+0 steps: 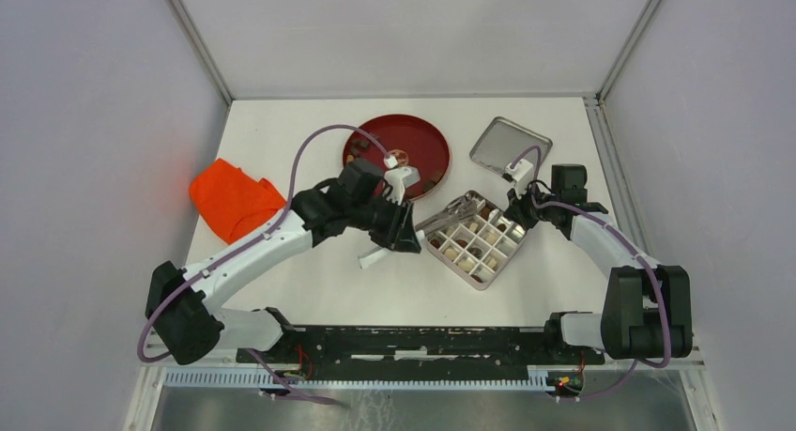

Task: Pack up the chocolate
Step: Place the fake chocolate in the packing box.

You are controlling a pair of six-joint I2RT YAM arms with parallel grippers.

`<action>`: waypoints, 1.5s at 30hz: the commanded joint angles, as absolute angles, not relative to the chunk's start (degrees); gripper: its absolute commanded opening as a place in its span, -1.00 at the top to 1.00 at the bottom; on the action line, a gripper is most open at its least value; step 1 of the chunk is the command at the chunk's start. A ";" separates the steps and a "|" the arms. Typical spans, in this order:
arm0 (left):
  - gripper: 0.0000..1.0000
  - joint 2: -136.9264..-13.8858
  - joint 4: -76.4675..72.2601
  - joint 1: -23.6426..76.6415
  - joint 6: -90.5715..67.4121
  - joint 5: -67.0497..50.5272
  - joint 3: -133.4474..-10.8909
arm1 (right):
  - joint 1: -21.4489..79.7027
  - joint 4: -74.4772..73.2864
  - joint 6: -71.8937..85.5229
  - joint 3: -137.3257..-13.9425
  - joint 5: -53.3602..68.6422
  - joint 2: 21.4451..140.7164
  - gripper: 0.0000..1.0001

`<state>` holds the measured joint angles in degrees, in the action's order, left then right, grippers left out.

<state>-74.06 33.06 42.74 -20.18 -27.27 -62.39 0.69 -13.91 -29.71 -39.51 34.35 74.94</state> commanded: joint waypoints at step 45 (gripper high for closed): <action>0.83 -91.41 17.89 60.63 -27.25 -17.39 -68.53 | 0.53 -11.30 -29.00 -40.61 36.87 72.82 1.00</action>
